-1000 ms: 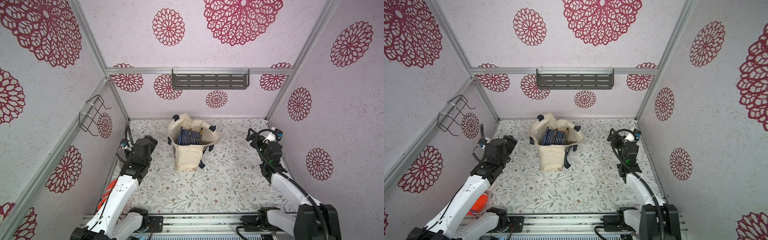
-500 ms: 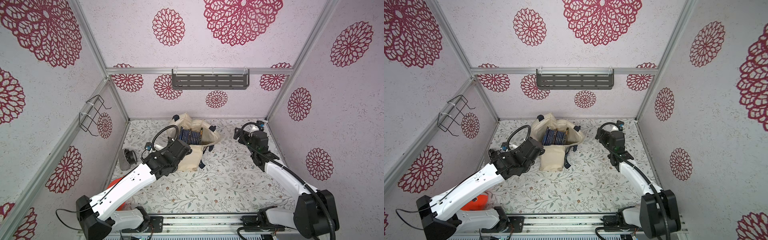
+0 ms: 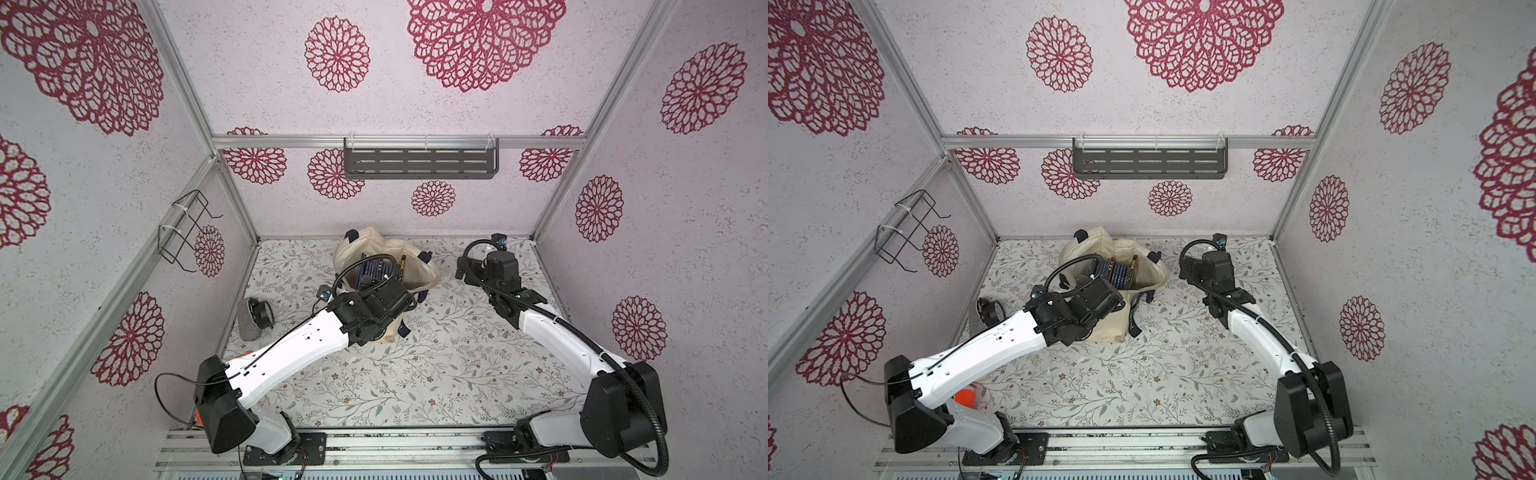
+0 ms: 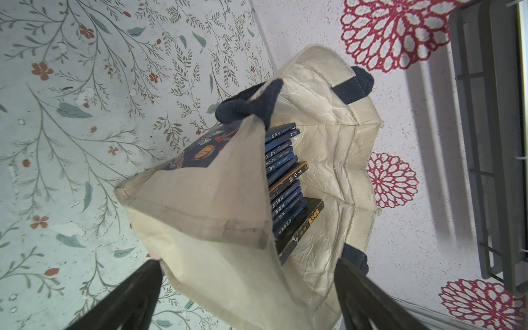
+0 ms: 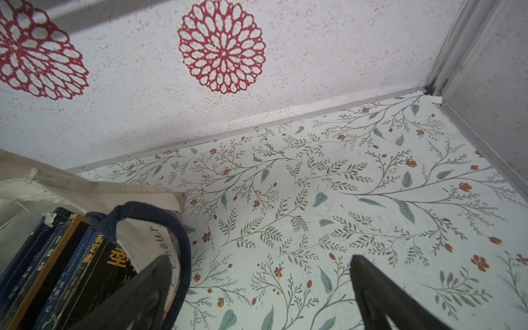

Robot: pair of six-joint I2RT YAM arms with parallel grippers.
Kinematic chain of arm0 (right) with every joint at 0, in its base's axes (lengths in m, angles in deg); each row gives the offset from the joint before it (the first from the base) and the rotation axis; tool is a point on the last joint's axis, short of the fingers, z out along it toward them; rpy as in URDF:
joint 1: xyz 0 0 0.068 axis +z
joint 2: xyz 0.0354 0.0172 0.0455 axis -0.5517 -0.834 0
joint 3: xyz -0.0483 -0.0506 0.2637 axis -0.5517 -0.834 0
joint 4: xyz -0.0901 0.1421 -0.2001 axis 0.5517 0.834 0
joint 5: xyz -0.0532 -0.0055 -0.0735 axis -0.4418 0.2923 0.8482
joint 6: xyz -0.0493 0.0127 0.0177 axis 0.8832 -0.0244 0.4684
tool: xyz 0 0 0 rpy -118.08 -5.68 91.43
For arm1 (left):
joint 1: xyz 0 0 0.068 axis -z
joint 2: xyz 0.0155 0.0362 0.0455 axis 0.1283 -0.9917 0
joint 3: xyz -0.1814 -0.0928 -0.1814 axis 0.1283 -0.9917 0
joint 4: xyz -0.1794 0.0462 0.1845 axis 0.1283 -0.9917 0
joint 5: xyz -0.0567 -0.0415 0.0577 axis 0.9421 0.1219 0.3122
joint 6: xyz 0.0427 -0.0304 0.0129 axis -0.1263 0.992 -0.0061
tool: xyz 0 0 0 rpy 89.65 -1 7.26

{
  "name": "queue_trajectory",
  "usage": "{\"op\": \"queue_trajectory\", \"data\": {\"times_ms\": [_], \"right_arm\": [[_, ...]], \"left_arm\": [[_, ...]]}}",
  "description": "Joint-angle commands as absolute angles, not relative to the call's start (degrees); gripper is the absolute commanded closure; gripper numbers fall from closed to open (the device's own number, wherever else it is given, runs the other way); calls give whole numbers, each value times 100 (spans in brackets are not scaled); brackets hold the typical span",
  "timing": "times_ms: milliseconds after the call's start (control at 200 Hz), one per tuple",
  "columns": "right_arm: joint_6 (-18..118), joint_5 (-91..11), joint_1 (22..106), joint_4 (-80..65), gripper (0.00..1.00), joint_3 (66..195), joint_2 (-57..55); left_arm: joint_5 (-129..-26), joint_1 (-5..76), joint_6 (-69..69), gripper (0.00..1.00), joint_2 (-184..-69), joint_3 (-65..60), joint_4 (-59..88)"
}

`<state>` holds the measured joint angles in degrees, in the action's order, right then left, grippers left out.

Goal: Take out the books from the canvas bag
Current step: Adjust the canvas bag at the center of the board.

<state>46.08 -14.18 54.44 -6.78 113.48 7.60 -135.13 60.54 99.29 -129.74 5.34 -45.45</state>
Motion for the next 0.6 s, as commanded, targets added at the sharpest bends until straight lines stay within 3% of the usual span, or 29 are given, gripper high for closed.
{"op": "queue_trajectory", "data": {"times_ms": [0, 340, 475, 595], "right_arm": [[5045, -1049, 5652, -467, 1, 11747, 647], [5755, -696, 6114, -164, 1, 12744, -9], [5989, -904, 6130, 11, 1, 13266, -332], [6108, -979, 6171, 72, 1, 13545, -504]], "left_arm": [[-13508, 6023, 10018, 2, -13128, 675, -4280], [-13006, 5524, 9787, 0, -13641, 740, -3815], [-12930, 5420, 9735, 15, -13708, 584, -3758], [-12848, 5369, 9659, 45, -13643, 282, -3529]]}}
